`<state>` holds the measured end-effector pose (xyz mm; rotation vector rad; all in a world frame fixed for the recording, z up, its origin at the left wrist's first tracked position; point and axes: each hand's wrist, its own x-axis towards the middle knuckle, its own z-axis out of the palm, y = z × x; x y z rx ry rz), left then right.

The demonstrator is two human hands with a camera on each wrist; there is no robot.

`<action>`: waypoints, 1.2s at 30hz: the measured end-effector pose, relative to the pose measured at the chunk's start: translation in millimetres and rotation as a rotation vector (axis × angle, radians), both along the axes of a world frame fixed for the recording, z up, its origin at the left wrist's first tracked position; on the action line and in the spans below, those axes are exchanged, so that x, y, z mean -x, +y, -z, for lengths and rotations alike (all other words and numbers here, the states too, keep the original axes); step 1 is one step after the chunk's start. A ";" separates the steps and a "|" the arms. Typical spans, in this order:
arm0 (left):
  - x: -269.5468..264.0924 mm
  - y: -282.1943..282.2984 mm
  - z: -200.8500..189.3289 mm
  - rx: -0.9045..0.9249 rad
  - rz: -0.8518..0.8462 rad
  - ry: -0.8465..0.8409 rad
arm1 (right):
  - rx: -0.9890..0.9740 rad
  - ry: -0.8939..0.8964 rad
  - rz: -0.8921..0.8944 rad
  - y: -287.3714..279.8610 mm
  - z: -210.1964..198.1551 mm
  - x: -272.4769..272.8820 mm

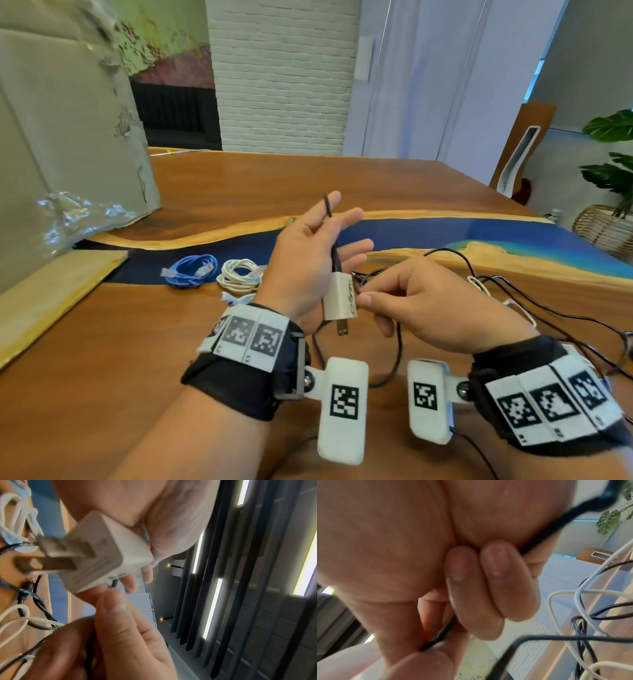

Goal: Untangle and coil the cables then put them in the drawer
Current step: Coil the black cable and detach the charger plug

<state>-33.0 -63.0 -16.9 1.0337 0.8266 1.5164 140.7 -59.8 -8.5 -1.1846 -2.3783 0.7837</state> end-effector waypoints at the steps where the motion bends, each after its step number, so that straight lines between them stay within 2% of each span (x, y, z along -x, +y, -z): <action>1: -0.2 1.3 1.1 0.011 0.011 0.017 | -0.002 -0.014 -0.012 -0.5 0.2 0.5; 4: -0.6 5.4 6.2 0.011 0.020 0.228 | -0.001 0.003 -0.027 -0.5 2.6 2.9; 7: -6.2 3.1 9.7 -0.020 0.073 0.519 | 0.021 0.218 0.011 5.5 1.0 -4.3; 9: -8.2 -0.6 10.3 -0.021 0.188 0.596 | 0.057 0.376 -0.019 9.3 1.5 -10.0; 13: -8.0 -7.7 7.2 0.058 0.420 0.492 | 0.007 0.552 0.105 13.3 -0.4 -23.2; 17: 1.6 -10.8 2.9 0.056 0.488 0.481 | 0.013 0.733 0.174 15.2 -5.9 -38.1; 20: 5.7 -12.8 0.0 0.057 0.477 0.321 | -0.026 0.839 0.274 20.6 -5.6 -45.2; 22: 5.8 -12.6 -3.8 0.085 0.453 0.092 | -0.089 0.777 0.317 22.9 -2.8 -41.7; 25: 4.0 -9.3 -8.3 0.114 0.374 -0.271 | -0.132 0.532 0.324 24.3 6.5 -27.8; 28: 3.3 -5.1 -7.3 0.114 0.255 -0.421 | -0.063 0.390 0.258 20.9 11.2 -12.3; 29: 2.9 -4.1 -6.9 0.099 0.225 -0.407 | -0.037 0.358 0.236 18.5 11.4 -8.1; 31: 2.5 -0.9 -5.4 0.068 0.135 -0.264 | -0.033 0.254 0.200 13.4 10.1 -1.9; 33: 1.3 2.2 -2.8 0.046 0.061 -0.053 | -0.063 0.128 0.147 8.5 8.7 1.0; 36: -2.4 3.4 2.0 0.025 0.033 0.283 | -0.047 0.059 0.045 2.7 4.3 0.1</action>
